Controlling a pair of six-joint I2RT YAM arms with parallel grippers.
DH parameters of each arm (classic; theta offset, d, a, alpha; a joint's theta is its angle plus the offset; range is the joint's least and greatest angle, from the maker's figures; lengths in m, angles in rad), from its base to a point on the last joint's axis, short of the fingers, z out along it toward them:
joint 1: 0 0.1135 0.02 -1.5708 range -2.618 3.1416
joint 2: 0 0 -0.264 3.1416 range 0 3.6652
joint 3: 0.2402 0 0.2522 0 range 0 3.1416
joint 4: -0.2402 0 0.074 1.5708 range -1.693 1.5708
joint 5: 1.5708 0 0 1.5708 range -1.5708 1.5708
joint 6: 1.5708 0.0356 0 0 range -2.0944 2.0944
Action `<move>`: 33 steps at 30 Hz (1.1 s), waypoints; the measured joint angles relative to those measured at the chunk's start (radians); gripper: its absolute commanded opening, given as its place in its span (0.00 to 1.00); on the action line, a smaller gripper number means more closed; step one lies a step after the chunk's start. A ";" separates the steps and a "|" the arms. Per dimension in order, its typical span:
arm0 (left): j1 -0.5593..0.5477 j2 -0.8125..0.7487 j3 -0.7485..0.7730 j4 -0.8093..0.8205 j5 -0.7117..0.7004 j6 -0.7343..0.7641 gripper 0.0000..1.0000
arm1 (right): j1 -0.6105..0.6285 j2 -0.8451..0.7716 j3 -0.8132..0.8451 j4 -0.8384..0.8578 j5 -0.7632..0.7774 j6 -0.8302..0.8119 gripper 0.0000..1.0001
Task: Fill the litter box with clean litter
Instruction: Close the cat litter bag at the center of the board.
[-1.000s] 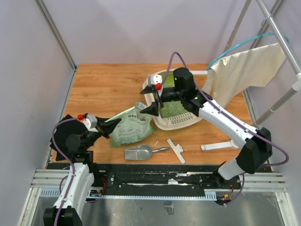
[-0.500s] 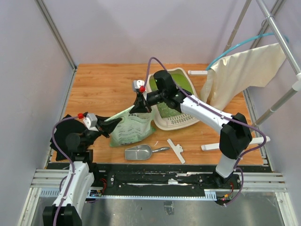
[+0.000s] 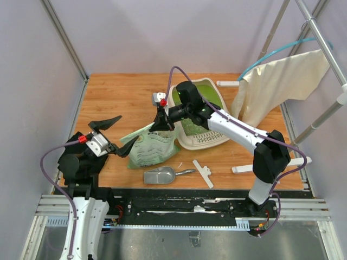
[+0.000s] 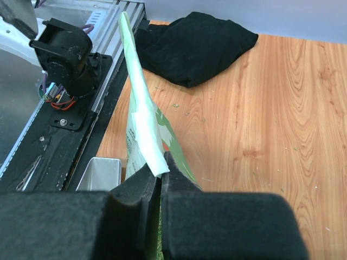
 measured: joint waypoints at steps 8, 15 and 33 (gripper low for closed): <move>0.000 0.262 0.364 -0.485 0.103 0.160 0.98 | 0.000 -0.002 0.000 0.000 0.018 -0.002 0.01; 0.000 0.464 0.596 -0.838 0.154 0.213 0.92 | 0.003 -0.012 -0.004 -0.013 0.022 -0.010 0.01; -0.105 0.735 0.702 -1.203 0.137 0.203 0.69 | 0.003 -0.036 -0.016 -0.047 0.042 -0.051 0.01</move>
